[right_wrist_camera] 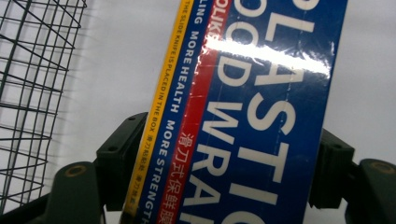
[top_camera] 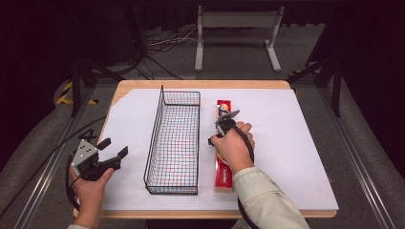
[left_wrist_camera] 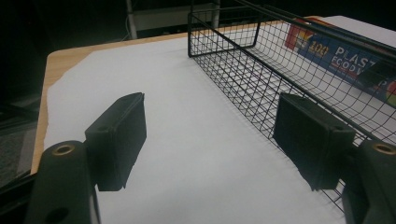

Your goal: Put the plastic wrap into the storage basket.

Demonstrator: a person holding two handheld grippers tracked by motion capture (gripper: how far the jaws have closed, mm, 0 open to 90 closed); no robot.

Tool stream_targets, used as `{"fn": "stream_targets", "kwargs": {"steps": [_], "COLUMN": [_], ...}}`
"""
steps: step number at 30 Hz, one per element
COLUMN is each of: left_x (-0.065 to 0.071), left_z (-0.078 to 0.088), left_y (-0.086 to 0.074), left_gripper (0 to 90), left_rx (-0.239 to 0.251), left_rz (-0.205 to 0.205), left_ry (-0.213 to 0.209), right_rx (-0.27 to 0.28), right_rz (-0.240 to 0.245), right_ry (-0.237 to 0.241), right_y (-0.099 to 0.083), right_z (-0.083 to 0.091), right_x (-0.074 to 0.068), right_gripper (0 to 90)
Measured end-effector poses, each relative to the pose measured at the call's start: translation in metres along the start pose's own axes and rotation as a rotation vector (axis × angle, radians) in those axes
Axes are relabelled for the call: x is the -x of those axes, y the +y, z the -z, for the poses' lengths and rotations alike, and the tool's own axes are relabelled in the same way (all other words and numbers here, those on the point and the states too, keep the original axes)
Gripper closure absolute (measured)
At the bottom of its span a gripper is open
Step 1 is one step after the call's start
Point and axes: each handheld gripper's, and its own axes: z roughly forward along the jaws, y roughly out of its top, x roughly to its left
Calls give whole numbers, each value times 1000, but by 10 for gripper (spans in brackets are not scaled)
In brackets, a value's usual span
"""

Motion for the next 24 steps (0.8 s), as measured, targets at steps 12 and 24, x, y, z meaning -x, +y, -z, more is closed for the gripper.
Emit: {"fn": "stream_targets", "kwargs": {"steps": [12,24], "left_x": [0,0], "left_z": [0,1], "left_y": [0,0], "left_gripper": [257,257], "left_rx": [2,5], "left_rz": [1,-2], "left_ry": [1,6], "right_rx": [-43,-33], "right_rz": [-123,-188], "right_ry": [-57,-20], "right_y": [4,8], "right_z": [5,16], "right_x": [-5,-1], "right_gripper": [393,410]}}
